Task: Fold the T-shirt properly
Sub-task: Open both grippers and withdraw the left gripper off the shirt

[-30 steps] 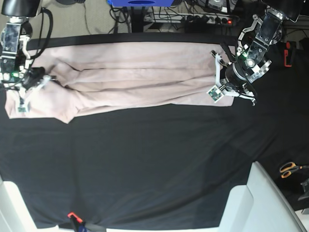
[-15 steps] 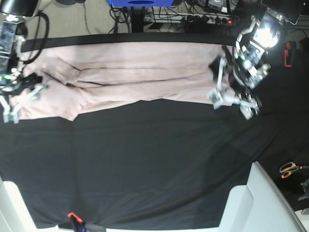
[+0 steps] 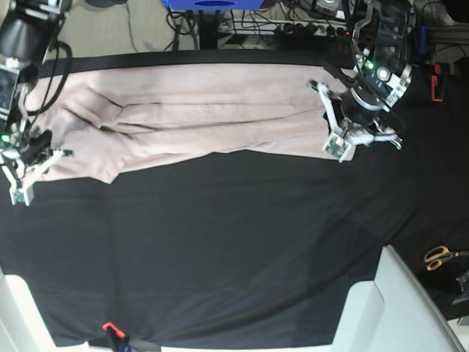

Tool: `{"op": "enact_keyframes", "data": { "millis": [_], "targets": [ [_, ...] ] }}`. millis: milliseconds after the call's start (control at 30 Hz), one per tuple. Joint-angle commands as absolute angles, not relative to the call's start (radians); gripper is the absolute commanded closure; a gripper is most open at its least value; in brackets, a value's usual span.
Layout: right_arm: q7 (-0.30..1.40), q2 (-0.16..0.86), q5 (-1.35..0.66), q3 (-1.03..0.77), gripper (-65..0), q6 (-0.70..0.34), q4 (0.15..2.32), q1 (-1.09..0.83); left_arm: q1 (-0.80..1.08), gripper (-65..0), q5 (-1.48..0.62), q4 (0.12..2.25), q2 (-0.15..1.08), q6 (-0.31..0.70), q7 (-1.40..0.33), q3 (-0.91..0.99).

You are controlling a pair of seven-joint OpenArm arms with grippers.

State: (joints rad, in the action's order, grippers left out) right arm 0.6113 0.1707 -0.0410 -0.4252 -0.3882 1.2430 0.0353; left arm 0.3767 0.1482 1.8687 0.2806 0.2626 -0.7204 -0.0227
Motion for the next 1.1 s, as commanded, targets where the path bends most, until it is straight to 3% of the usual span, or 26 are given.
{"op": "enact_keyframes", "data": {
  "millis": [0, 133, 600, 733, 900, 933, 1067],
  "targets": [
    [0.587, 0.188, -0.045, -0.444, -4.1, -0.404, 1.227, 0.067, 0.377, 0.0, 0.133, 1.871, 0.285, 0.251, -0.704, -0.019],
    [0.549, 0.220, -0.045, -0.470, -1.2, -0.420, 1.119, 0.117, 0.372, 0.0, 0.079, 1.817, 0.283, 0.248, -0.702, -0.019],
    [0.289, 0.407, -0.045, -0.475, -1.4, -0.420, 0.621, 0.272, 0.371, 0.0, 0.070, 1.813, 0.285, 0.246, -0.702, -0.016],
    [0.285, 0.415, -0.045, -0.481, -0.9, -0.418, 0.731, 0.245, 0.372, 0.0, 0.059, 1.883, 0.265, 0.249, -0.702, -0.016],
    [0.360, 0.334, -0.044, -0.622, -1.4, -0.418, 1.168, 0.091, 0.371, 0.0, -0.061, 1.986, 0.248, 0.249, -0.707, 0.019],
    [0.398, 0.323, -0.044, -0.638, -1.4, -0.418, 1.256, 0.065, 0.369, -2.0, -0.084, 1.985, 0.243, 0.249, -0.707, 0.041],
    [0.499, 0.277, -0.044, -0.639, -1.4, -0.420, 1.452, -0.010, 0.366, -27.5, -0.165, 1.985, 0.213, 0.249, -0.707, 0.157]
  ]
}}
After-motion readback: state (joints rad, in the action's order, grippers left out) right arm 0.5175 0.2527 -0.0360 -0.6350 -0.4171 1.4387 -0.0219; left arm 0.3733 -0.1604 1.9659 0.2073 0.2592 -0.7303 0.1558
